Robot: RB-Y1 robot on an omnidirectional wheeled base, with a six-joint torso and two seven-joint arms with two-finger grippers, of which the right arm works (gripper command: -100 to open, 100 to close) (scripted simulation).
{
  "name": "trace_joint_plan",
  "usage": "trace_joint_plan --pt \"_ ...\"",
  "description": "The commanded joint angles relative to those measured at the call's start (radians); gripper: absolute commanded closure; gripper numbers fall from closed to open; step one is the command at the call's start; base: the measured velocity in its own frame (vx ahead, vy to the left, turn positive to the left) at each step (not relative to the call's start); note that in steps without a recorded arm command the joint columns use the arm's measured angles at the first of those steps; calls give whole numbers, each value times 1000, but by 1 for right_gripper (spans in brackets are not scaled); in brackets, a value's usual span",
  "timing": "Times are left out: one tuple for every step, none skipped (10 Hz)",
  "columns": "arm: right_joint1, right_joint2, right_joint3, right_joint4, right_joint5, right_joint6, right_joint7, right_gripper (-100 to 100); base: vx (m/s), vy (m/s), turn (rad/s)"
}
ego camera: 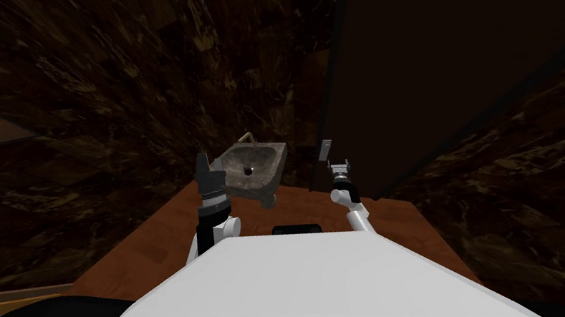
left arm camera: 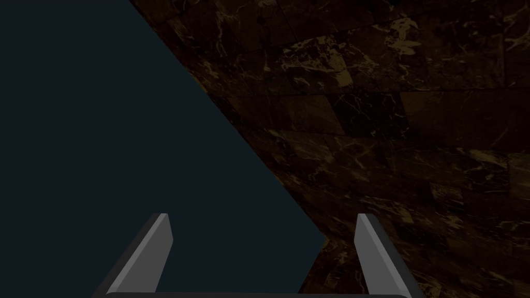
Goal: Pull the door open
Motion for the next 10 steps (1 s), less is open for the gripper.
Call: trace_joint_plan --pt "-18 5 -8 35 -24 9 -37 -100 118 -104 111" --pt "-30 8 -11 59 -37 12 -58 -100 123 -123 146" --pt "-42 11 -15 83 -51 15 -79 -100 97 -99 123" --pt "-51 14 -18 102 -62 17 -97 -100 106 -73 103" --pt "-64 18 -22 127 -76 20 -119 -100 102 -84 119" --pt "-71 21 -24 142 -84 21 -132 -100 80 -68 106" --pt "-68 20 -22 134 -77 18 -120 -100 34 -26 22" --pt "-61 -9 -31 145 -87 15 -145 -100 105 4 120" --pt "-56 -28 -37 149 -93 13 -159 -100 183 5 144" --pt "-50 -49 -43 154 -100 11 -175 -100 217 -4 171"
